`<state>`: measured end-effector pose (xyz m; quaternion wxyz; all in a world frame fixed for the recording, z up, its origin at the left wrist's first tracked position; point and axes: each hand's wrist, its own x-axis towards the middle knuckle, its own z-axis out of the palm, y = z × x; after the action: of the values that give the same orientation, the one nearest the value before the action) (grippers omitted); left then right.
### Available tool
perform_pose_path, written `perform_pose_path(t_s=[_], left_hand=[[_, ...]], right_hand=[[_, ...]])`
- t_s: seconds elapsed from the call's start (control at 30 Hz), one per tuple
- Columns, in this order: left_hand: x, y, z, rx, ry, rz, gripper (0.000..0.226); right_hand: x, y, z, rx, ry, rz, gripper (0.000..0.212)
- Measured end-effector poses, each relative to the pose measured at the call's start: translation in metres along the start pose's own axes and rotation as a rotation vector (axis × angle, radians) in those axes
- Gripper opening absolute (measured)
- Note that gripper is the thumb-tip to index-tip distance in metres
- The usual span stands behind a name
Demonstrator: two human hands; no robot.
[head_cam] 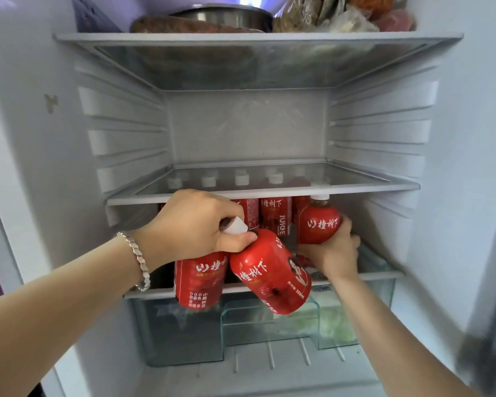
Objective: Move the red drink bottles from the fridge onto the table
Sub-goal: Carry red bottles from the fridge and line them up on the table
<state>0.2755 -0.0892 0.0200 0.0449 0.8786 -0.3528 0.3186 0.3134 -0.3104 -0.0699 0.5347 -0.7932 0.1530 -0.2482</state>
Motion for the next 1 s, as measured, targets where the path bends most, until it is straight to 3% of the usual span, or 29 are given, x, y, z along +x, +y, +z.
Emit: perform_pose_path(t_s=[0.3,0.43,0.53,0.57,0.7,0.8,0.87,1.0], left_hand=[[0.002,-0.001,0.001,0.017,-0.027,0.051,0.064],[0.003,-0.001,0.002,0.027,-0.018,0.056,0.068],[0.002,-0.001,0.003,0.03,-0.02,0.06,0.069],[0.002,-0.001,0.004,0.03,-0.013,0.062,0.069],[0.005,-0.004,0.006,0.064,0.002,0.085,0.072],[0.005,-0.002,0.007,0.068,-0.02,0.103,0.072],[0.007,0.0,0.005,0.081,-0.053,0.123,0.072],[0.013,0.007,-0.005,0.187,-0.2,0.143,0.051]], right_hand=[[-0.028,-0.002,-0.025,0.008,-0.106,-0.02,0.105],[-0.028,-0.026,-0.032,0.226,-0.107,-0.146,0.086],[-0.029,-0.035,-0.036,0.109,-0.054,-0.216,0.032],[-0.03,-0.034,-0.036,0.075,-0.03,-0.233,0.025],[-0.035,-0.029,-0.037,-0.039,0.081,-0.386,0.019],[-0.045,-0.034,-0.037,-0.266,0.233,-0.665,0.024],[-0.053,-0.041,-0.039,-0.392,0.206,-0.782,0.025],[-0.069,-0.058,-0.049,-0.626,0.104,-0.773,0.03]])
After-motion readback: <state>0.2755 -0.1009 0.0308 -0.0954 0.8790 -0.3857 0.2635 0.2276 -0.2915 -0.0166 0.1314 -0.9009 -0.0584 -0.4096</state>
